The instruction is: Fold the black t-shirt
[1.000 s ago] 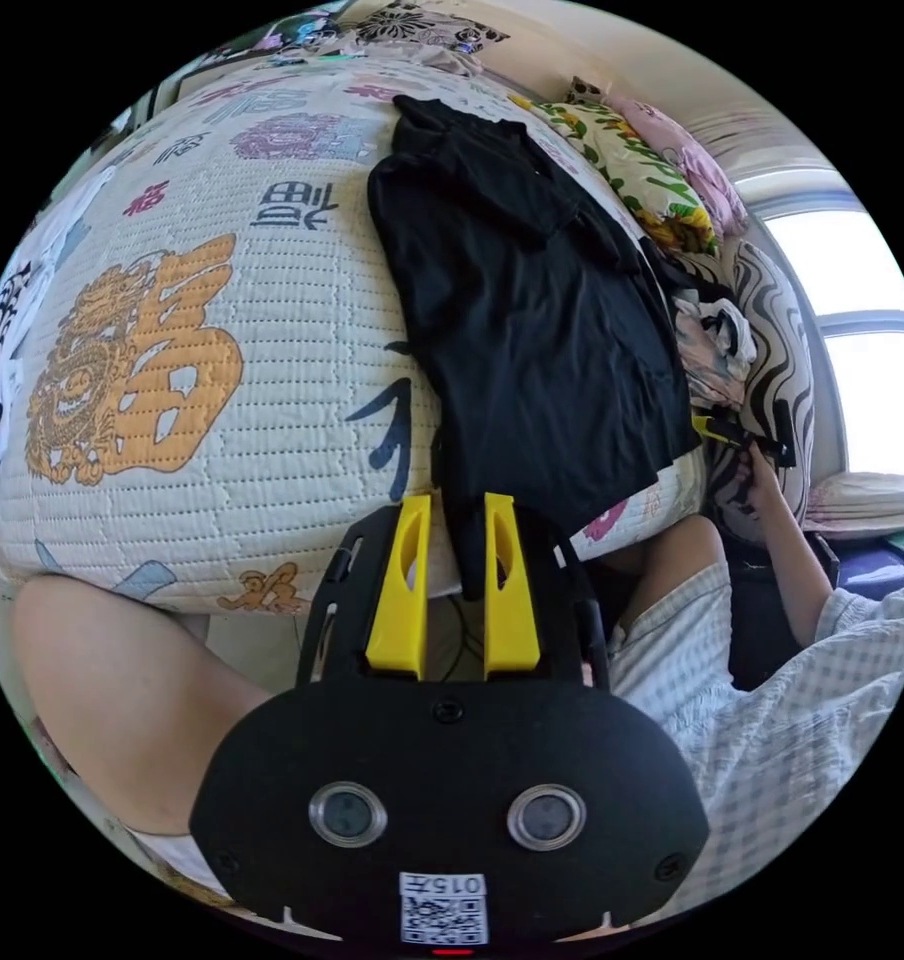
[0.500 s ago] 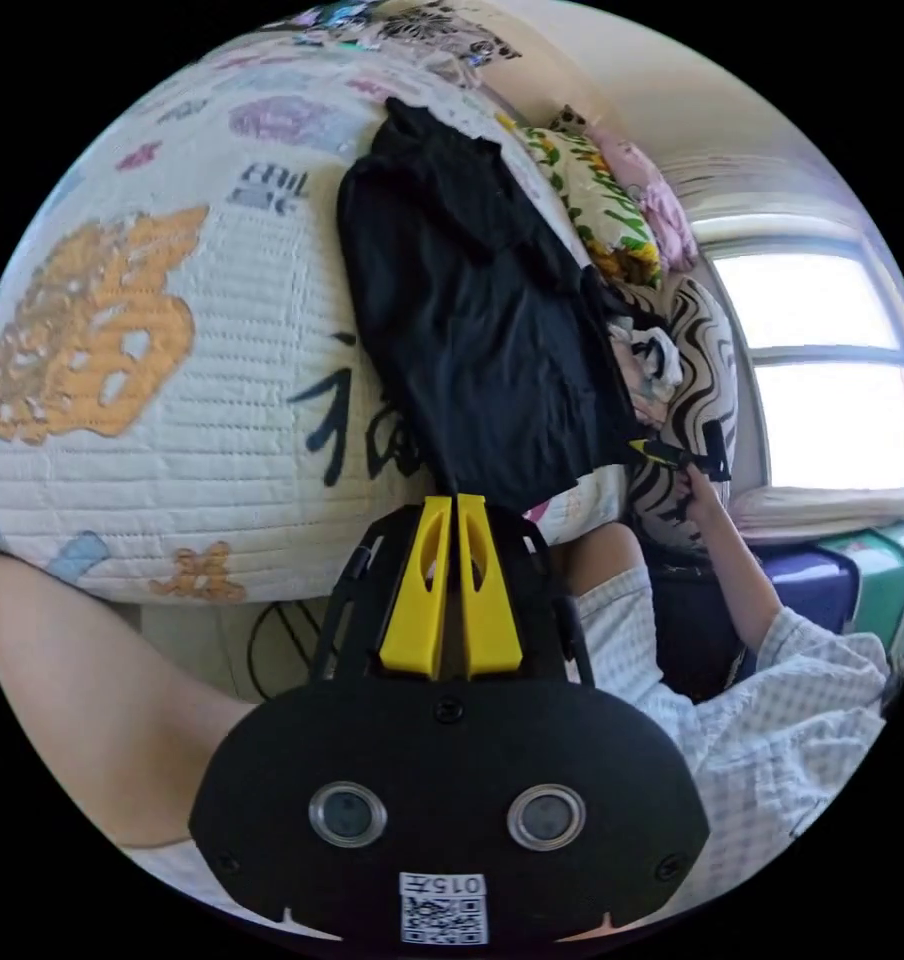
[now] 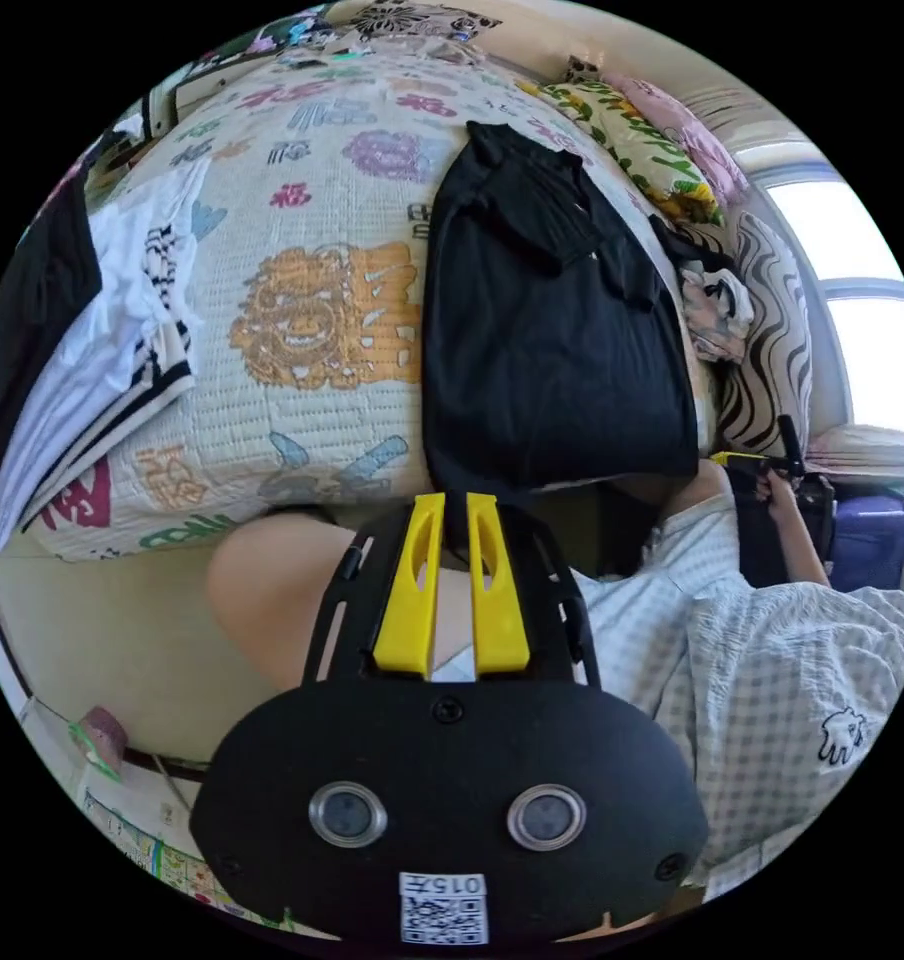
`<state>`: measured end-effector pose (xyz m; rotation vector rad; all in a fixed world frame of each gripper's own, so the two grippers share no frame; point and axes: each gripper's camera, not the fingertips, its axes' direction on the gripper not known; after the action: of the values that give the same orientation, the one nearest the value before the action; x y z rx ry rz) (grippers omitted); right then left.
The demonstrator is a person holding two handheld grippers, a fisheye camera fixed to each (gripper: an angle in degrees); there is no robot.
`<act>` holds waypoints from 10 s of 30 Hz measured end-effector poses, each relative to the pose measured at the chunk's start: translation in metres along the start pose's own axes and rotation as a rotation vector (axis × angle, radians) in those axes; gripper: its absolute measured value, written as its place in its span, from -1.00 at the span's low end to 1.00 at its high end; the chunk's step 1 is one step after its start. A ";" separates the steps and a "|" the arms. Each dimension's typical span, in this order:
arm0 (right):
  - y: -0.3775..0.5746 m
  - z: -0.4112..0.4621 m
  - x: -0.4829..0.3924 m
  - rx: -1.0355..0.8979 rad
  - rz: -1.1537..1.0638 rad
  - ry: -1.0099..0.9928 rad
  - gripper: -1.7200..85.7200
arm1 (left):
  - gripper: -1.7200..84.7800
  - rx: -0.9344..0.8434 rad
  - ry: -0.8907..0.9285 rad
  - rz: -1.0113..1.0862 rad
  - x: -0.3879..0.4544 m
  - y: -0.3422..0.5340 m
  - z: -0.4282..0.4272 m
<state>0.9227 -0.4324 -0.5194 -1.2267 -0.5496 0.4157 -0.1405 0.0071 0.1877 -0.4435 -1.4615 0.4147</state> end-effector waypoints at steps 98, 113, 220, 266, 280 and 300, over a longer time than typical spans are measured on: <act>-0.477 0.070 -0.320 -0.037 -0.508 0.399 -0.96 | -0.86 0.386 0.018 0.087 -0.227 -0.252 -0.218; -0.452 0.083 -0.311 -0.066 -0.531 0.379 -0.95 | -0.78 0.649 0.002 -0.042 -0.234 -0.096 -0.236; -0.074 -0.052 0.140 0.895 -0.026 -0.021 -0.93 | -0.98 0.304 0.117 0.710 0.591 -0.601 0.377; -0.362 0.153 -0.105 0.496 -0.145 0.239 -0.97 | -0.95 0.406 0.319 0.176 0.053 -0.418 0.192; -0.511 0.223 -0.377 0.325 -0.670 0.092 -0.97 | -0.73 0.854 0.194 -0.601 -0.256 -0.113 0.028; -0.753 0.424 -0.685 -0.160 -0.857 0.451 -0.77 | -0.98 0.772 0.444 -0.503 -0.333 -0.057 -0.025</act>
<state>0.1254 -0.7227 0.1852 -1.0727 -0.6627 -0.6237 -0.1385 -0.2165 -0.0668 0.4269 -0.8418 0.4050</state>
